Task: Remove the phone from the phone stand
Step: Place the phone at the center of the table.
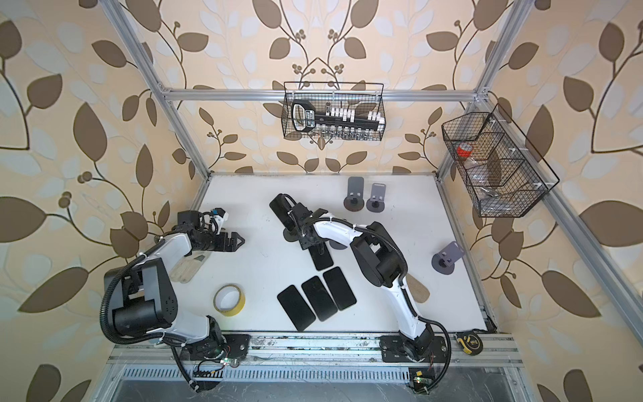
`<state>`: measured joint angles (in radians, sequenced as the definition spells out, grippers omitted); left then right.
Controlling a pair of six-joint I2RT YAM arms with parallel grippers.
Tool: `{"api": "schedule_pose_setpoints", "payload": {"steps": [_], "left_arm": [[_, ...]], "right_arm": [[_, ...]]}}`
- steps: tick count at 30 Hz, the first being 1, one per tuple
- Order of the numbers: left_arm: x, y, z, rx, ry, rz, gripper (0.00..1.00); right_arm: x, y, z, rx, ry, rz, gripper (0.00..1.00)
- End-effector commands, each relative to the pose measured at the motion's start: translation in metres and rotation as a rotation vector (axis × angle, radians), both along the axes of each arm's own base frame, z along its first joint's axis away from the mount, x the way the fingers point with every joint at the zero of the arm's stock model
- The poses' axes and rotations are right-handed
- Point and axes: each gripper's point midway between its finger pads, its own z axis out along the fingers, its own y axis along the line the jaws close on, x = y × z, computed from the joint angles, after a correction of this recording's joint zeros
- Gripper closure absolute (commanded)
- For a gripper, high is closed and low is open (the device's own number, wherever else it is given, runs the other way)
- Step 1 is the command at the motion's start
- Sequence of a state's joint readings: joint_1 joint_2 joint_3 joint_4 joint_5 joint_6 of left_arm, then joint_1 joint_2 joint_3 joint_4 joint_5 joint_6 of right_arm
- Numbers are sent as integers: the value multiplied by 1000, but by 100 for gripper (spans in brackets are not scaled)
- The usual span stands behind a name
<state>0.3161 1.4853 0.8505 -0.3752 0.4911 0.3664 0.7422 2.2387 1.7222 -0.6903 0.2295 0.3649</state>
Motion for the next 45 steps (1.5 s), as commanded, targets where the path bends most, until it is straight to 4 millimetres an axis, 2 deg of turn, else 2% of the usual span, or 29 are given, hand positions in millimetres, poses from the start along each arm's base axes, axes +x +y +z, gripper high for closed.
{"api": "schedule_pose_setpoints", "payload": {"steps": [1, 45], "left_arm": [[1, -1, 10, -9, -27, -20, 1], [0, -2, 9, -11, -24, -22, 1]], "right_arm": [[-24, -19, -50, -109, 102, 8, 27], [-30, -24, -62, -105, 146, 11, 22]]}}
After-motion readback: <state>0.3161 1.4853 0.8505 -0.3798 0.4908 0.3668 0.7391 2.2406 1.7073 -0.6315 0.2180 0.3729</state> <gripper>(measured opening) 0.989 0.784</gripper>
